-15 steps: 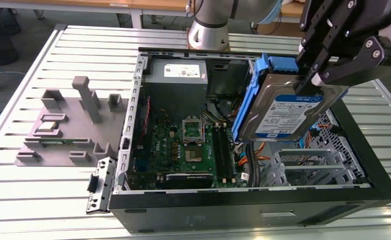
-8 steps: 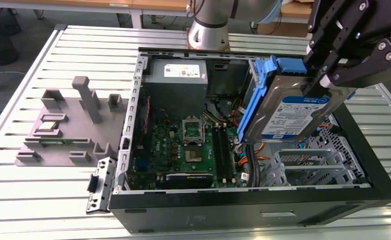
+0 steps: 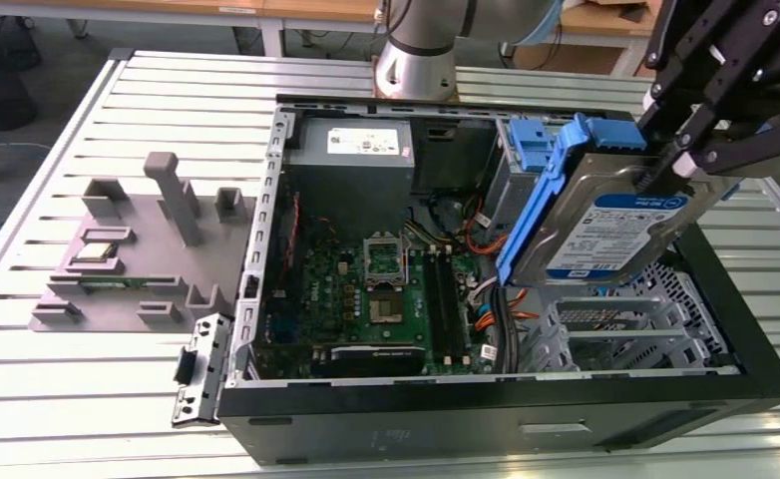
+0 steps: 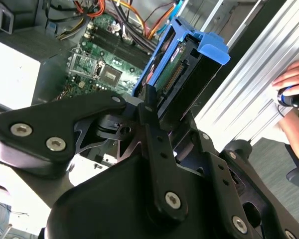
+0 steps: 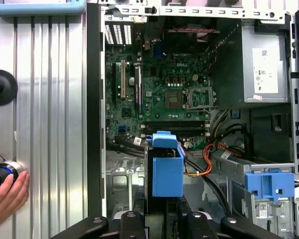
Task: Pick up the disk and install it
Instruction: 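Insert the disk into the insertion slot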
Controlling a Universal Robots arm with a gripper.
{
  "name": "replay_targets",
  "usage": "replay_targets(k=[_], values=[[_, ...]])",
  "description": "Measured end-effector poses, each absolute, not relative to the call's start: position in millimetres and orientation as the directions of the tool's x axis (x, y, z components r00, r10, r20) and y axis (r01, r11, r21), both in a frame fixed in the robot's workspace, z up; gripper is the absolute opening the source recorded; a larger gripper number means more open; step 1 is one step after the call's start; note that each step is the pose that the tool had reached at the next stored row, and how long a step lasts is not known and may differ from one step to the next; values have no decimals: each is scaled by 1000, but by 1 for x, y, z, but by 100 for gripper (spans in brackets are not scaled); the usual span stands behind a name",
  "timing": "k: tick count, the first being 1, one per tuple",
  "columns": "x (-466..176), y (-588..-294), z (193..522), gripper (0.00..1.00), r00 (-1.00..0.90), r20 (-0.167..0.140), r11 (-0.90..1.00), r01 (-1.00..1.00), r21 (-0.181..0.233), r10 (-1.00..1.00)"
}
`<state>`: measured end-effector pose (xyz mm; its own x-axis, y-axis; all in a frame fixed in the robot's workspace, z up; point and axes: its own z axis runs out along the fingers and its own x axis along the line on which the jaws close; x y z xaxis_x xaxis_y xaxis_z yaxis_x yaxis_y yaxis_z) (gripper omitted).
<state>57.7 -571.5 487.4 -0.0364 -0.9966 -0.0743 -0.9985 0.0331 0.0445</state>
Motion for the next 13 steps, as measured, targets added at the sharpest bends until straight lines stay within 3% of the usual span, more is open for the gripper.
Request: replay_targets(k=[13], values=[[63, -572, 487, 35, -36, -75, 33, -998, 45, -997]])
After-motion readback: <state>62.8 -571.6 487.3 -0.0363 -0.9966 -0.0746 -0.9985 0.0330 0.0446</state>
